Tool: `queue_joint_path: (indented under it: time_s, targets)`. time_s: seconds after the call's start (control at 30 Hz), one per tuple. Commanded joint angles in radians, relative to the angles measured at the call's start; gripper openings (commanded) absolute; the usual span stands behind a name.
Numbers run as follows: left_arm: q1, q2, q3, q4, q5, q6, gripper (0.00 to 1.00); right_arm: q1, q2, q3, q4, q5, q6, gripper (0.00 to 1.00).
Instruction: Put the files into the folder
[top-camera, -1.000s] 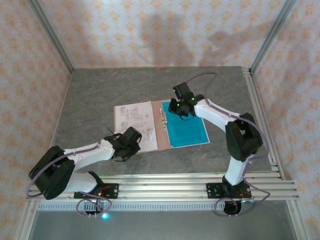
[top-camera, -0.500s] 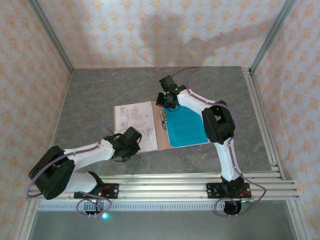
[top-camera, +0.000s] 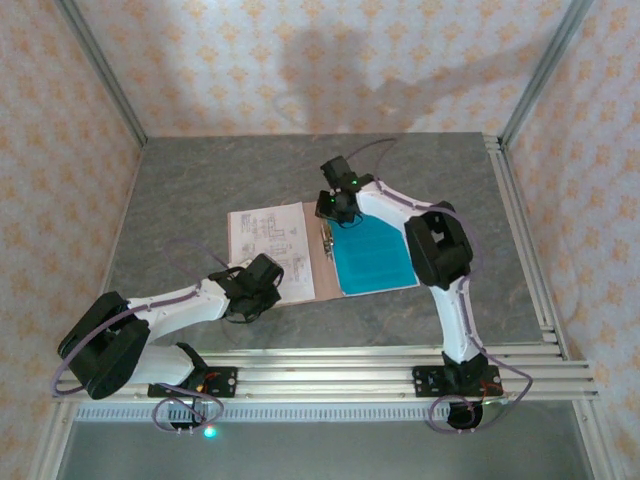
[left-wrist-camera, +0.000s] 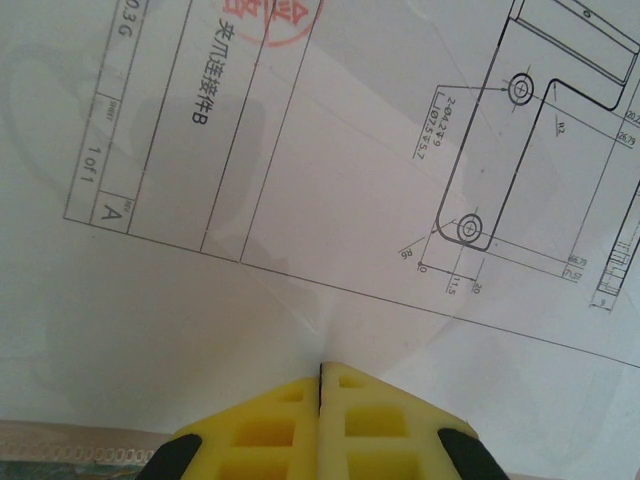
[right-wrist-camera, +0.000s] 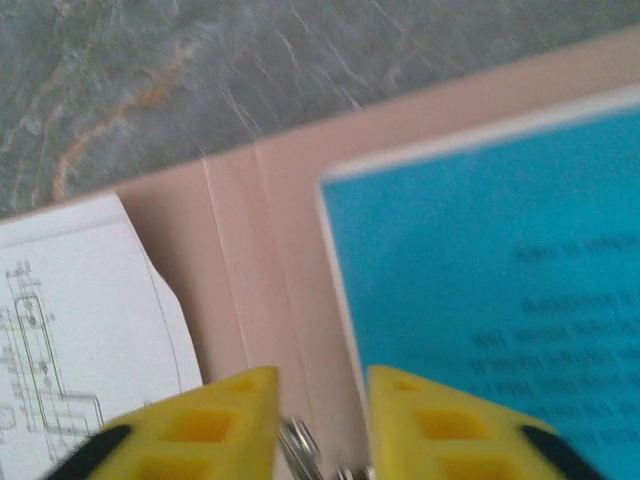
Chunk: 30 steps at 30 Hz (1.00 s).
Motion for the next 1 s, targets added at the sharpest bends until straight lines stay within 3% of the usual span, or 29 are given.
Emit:
queue_joint_path:
  time_s: [0.0,0.1,0.33,0.97]
  targets:
    - [0.011,-0.004,-0.003,-0.026,-0.035,0.006,0.0,-0.021,-0.137,-0.09,0.095,0.022,0.053,0.4]
    - [0.011,-0.004,-0.001,-0.026,-0.036,0.006,0.0,-0.043,-0.163,-0.159,0.124,0.017,0.092,0.46]
    - [0.011,-0.01,0.0,-0.032,-0.038,0.006,0.0,-0.082,-0.158,-0.241,0.177,0.002,0.134,0.47]
    - [0.011,-0.008,0.0,-0.04,-0.039,0.01,0.0,-0.101,-0.035,-0.159,0.12,0.002,0.133,0.43]
